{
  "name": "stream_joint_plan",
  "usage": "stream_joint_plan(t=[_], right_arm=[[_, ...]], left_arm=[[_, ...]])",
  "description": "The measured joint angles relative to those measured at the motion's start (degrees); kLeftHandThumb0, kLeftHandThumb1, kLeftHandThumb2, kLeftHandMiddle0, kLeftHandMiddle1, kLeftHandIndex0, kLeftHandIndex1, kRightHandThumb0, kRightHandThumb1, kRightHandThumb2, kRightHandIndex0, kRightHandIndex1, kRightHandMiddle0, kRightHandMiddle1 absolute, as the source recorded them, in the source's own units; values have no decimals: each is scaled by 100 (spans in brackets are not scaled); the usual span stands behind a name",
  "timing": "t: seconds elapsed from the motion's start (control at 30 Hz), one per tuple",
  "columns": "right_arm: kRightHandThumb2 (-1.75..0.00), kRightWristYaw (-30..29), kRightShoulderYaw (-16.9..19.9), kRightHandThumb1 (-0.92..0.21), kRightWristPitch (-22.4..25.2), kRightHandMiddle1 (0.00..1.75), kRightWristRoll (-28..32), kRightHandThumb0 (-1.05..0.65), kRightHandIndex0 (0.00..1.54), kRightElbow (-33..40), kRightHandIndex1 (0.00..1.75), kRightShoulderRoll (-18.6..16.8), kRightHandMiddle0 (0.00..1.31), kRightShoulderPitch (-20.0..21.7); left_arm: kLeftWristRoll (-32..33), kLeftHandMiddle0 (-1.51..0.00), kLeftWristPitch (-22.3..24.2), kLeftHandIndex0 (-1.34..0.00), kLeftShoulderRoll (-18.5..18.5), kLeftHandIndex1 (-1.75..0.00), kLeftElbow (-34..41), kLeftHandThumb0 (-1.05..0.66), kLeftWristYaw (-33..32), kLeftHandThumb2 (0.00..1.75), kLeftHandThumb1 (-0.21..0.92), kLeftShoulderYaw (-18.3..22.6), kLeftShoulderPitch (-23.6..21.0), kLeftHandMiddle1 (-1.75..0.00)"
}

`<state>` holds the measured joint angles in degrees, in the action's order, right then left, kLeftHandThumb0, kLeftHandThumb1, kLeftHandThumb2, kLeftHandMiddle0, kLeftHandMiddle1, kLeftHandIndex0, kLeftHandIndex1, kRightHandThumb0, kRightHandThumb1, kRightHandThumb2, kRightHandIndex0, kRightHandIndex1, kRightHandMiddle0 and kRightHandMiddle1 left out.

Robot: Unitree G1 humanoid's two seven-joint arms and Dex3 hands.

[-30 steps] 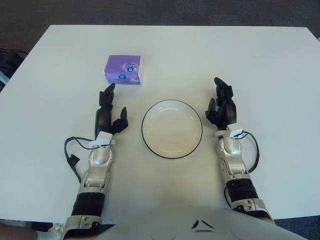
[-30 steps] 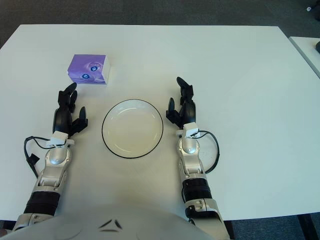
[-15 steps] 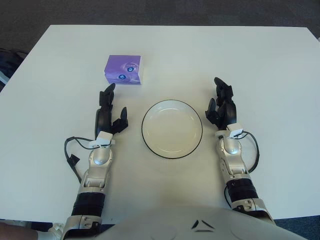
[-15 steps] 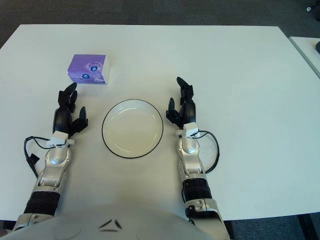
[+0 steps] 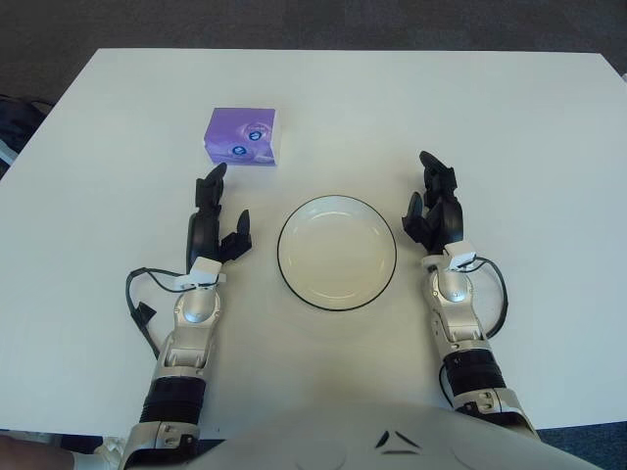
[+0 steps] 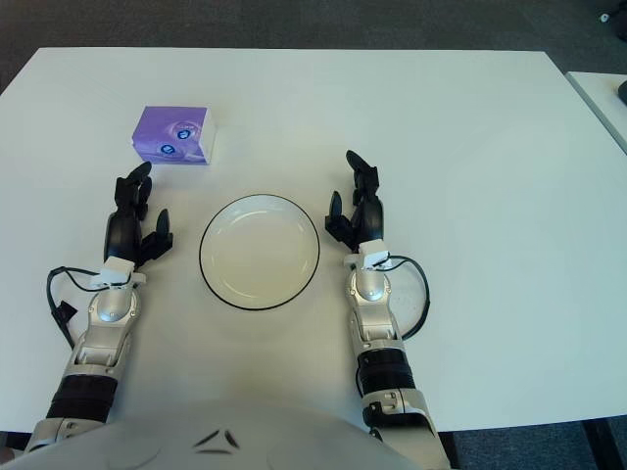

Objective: Put the tissue paper into the plate.

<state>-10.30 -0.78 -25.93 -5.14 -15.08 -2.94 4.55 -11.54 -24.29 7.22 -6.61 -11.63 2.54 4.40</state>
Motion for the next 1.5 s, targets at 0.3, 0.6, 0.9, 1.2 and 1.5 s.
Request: stream_joint_plan(t=[0.3, 0.6, 0.9, 1.2, 1.5], right_arm=[[-85, -2, -2, -92, 0, 59, 0, -63, 25, -28, 9, 4, 0, 79], [-85, -2, 0, -92, -6, 59, 0, -63, 25, -62, 9, 24, 0, 161], [-85, -2, -1, -92, -28, 60, 0, -63, 25, -127, 8, 24, 0, 218], [-85, -5, -1, -92, -37, 60, 0, -64, 25, -223, 8, 24, 0, 315], [-84, -1, 0, -92, -43, 57, 7, -64, 25, -290, 8, 23, 0, 380]], left_arm=[[-21, -29, 744, 0, 404, -72, 578, -73, 486, 75, 92, 169, 40, -9], [-167, -28, 1098, 0, 929, -70, 825, -72, 561, 77, 92, 539, -113, -8], [-1021, -22, 1465, 0, 1502, -64, 1295, -76, 516, 74, 92, 846, -423, -4], [-1821, -17, 2076, 0, 2118, -51, 1817, -77, 603, 73, 92, 998, -816, -1], [-2409, -22, 2457, 0, 2263, -51, 2040, -81, 604, 76, 92, 963, -1180, -4]])
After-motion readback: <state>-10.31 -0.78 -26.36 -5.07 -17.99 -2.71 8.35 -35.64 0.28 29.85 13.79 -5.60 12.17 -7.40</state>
